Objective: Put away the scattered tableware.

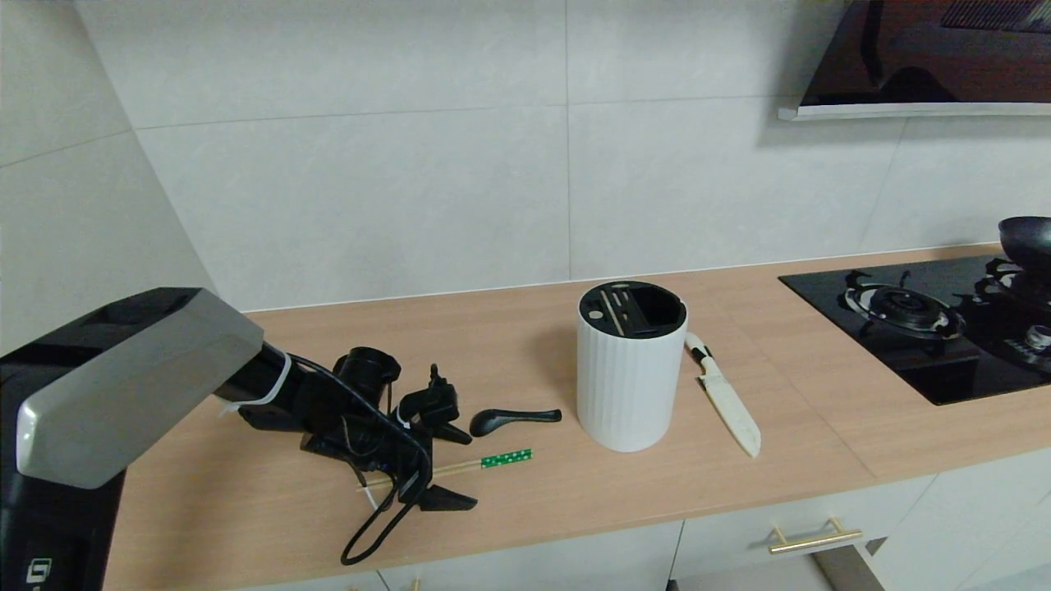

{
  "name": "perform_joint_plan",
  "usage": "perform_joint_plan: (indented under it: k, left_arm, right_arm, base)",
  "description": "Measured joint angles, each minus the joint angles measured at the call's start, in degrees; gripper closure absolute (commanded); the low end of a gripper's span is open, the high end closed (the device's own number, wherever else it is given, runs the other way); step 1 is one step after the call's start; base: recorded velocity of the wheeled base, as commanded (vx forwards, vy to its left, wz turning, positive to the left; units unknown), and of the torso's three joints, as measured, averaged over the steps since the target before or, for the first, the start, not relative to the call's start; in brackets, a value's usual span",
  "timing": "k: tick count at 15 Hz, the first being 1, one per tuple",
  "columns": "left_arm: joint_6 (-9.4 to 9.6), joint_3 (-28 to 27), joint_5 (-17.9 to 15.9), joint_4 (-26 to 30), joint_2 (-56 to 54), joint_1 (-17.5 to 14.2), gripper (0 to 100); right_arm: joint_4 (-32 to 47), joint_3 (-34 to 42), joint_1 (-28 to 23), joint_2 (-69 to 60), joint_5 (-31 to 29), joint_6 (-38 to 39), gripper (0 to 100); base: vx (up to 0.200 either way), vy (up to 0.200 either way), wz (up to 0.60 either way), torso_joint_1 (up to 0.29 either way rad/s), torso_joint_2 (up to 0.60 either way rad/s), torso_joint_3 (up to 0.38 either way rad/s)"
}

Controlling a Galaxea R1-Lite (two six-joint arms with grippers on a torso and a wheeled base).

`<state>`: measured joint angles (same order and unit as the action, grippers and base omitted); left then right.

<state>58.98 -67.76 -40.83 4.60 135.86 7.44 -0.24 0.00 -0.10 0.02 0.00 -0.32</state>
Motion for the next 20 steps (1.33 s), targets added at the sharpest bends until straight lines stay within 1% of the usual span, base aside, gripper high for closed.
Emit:
perform_joint_plan:
  k: [4,7,8,11,18,20]
  left_arm:
    - [-0.09,-0.1,-0.6,0.3,-0.9,-0.7,100]
    - [0.55,-0.2,-0.8,0.1,-1.1,-1.1,100]
    - [0.83,-0.3,-0.8,-0.2,-1.0,-1.2,100]
    - [0.63,-1.0,-1.1,-3.6,-0.8,-1.5,100]
    - [0.96,0.6,-1.6,-4.2,-1.3,-2.1,100]
    - [1.34,1.0,-1.6,-4.2,-1.5,-2.0,100]
  right_arm:
    - [0.0,0.0,0.0,0.0,0.0,0.0,0]
    - [0.0,0.0,0.0,0.0,0.0,0.0,0]
    - [0.0,0.0,0.0,0.0,0.0,0.0,0]
    - [0.0,0.0,0.0,0.0,0.0,0.0,0]
    - [0.0,0.0,0.0,0.0,0.0,0.0,0]
    - [0.0,0.0,0.0,0.0,0.0,0.0,0]
  base:
    - [0.0,0.0,0.0,0.0,0.0,0.0]
    - [0.0,0.0,0.0,0.0,0.0,0.0]
    - [0.0,0.0,0.0,0.0,0.0,0.0]
    - [0.0,0.0,0.0,0.0,0.0,0.0]
    - [0.0,0.0,0.0,0.0,0.0,0.0]
    - [0.0,0.0,0.0,0.0,0.0,0.0]
